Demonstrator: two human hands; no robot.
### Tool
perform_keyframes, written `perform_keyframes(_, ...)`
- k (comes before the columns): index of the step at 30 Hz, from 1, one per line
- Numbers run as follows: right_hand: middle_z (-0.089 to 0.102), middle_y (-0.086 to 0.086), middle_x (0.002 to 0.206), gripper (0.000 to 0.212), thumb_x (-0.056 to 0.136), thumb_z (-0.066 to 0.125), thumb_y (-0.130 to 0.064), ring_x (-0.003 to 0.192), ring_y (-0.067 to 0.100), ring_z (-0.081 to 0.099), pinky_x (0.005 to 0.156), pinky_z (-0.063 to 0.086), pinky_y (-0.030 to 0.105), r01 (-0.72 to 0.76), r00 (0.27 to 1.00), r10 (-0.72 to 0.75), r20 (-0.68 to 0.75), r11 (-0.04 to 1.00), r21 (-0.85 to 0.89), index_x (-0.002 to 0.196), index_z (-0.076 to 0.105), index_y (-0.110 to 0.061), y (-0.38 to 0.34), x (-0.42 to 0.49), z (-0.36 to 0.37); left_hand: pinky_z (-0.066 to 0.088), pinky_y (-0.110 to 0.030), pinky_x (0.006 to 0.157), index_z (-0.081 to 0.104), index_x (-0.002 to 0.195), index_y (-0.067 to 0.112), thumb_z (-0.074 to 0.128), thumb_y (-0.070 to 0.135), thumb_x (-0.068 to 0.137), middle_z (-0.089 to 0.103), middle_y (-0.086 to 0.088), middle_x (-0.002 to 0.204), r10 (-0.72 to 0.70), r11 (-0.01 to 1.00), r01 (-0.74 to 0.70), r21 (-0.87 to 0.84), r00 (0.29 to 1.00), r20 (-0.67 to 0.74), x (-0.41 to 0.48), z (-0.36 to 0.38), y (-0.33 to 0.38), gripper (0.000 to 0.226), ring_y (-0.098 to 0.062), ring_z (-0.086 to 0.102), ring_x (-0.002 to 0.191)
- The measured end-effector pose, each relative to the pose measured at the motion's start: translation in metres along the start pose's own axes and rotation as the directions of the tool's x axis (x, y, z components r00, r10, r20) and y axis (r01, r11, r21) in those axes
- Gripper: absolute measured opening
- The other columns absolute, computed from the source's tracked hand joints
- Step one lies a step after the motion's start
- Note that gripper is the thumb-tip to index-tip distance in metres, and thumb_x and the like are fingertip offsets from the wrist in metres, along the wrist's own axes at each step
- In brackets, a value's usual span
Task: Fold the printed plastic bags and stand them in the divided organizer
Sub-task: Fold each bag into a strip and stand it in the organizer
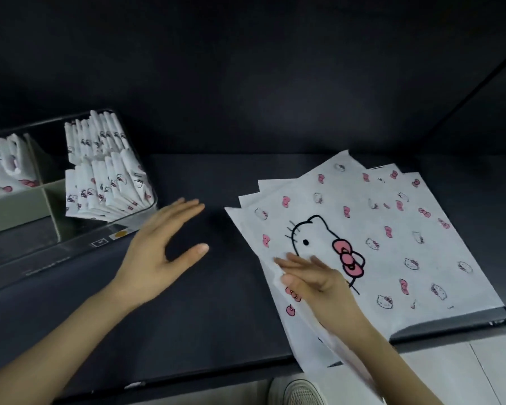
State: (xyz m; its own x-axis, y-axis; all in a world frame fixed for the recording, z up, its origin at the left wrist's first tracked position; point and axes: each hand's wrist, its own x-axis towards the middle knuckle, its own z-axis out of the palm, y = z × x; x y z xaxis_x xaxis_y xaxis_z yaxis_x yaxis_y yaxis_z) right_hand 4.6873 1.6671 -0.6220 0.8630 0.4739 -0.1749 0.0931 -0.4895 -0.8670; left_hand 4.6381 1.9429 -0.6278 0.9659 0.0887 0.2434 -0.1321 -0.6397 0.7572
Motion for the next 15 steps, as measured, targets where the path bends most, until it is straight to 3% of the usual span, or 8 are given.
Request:
perform_keyframes(3,0.071,-0.021,0.086,0.02,0.085,0.064,-0.025,0.094,-0.006,0.063,0.094,0.04,0.017,-0.187,0.971,0.13,0.203,0.938,0.293,0.075,0.077,-0.036,-0.022,-0.004,-0.004,0.022,-0.009,0.11,0.04,0.137,0.047,0.058,0.074,0.073,0.041,0.023,0.144,-0.038,0.977,0.069,-0.203,0.987,0.155,0.003,-0.016,0.007,0.072,0.003,0.027,0.139)
perform_keyframes(6,0.071,-0.004,0.084,0.014,0.085,0.067,-0.024,0.085,0.006,0.064,0.081,0.047,0.02,-0.292,0.931,0.149,0.334,0.852,0.434,0.077,0.078,-0.02,-0.03,-0.001,-0.008,0.033,-0.013,0.105,0.046,0.131,0.048,0.068,0.068,0.069,0.05,0.021,0.139,-0.055,0.912,0.147,-0.384,0.969,0.24,0.006,-0.018,0.016,0.069,0.001,0.04,0.132)
perform_keyframes(9,0.071,-0.002,0.072,0.02,0.088,0.063,-0.018,0.067,0.007,0.066,0.064,0.05,0.015,-0.369,0.91,0.178,0.375,0.76,0.535,0.074,0.078,-0.017,-0.031,0.006,-0.011,0.047,-0.01,0.079,0.065,0.102,0.052,0.072,0.062,0.068,0.068,0.021,0.107,-0.171,0.872,0.242,-0.426,0.965,0.199,0.01,-0.002,0.02,0.036,0.004,0.063,0.098)
perform_keyframes(11,0.064,-0.007,0.058,0.017,0.081,0.073,-0.024,0.056,0.007,0.058,0.055,0.044,0.01,-0.391,0.915,0.252,0.316,0.747,0.537,0.065,0.075,-0.022,-0.029,0.012,-0.02,0.051,-0.02,0.061,0.072,0.084,0.043,0.069,0.047,0.081,0.071,0.016,0.083,-0.277,0.889,0.287,-0.358,0.958,0.079,0.012,0.015,0.018,0.006,0.002,0.063,0.074)
perform_keyframes(12,0.062,-0.009,0.058,0.009,0.066,0.083,-0.029,0.06,0.01,0.055,0.058,0.043,0.013,-0.425,0.9,0.26,0.349,0.7,0.574,0.063,0.075,-0.026,-0.022,0.015,-0.029,0.052,-0.03,0.06,0.071,0.08,0.039,0.066,0.037,0.086,0.07,0.011,0.078,-0.321,0.902,0.311,-0.299,0.947,0.017,0.013,0.022,0.014,0.008,-0.001,0.06,0.067)
perform_keyframes(13,0.065,-0.008,0.067,0.021,0.05,0.086,-0.034,0.07,0.013,0.056,0.066,0.043,0.017,-0.475,0.874,0.249,0.417,0.616,0.629,0.068,0.076,-0.029,-0.012,0.018,-0.039,0.051,-0.034,0.061,0.069,0.081,0.036,0.064,0.031,0.089,0.068,0.01,0.075,-0.361,0.902,0.344,-0.262,0.933,-0.017,0.013,0.028,0.01,0.011,-0.002,0.058,0.063)
perform_keyframes(15,0.069,-0.002,0.097,0.038,0.057,0.072,-0.034,0.089,0.019,0.063,0.078,0.05,0.028,-0.479,0.876,0.192,0.442,0.451,0.753,0.094,0.075,-0.028,0.001,0.022,-0.054,0.05,-0.033,0.063,0.066,0.082,0.031,0.061,0.029,0.092,0.066,0.016,0.071,-0.432,0.88,0.411,-0.237,0.901,-0.043,0.015,0.033,0.001,0.011,-0.002,0.059,0.062)
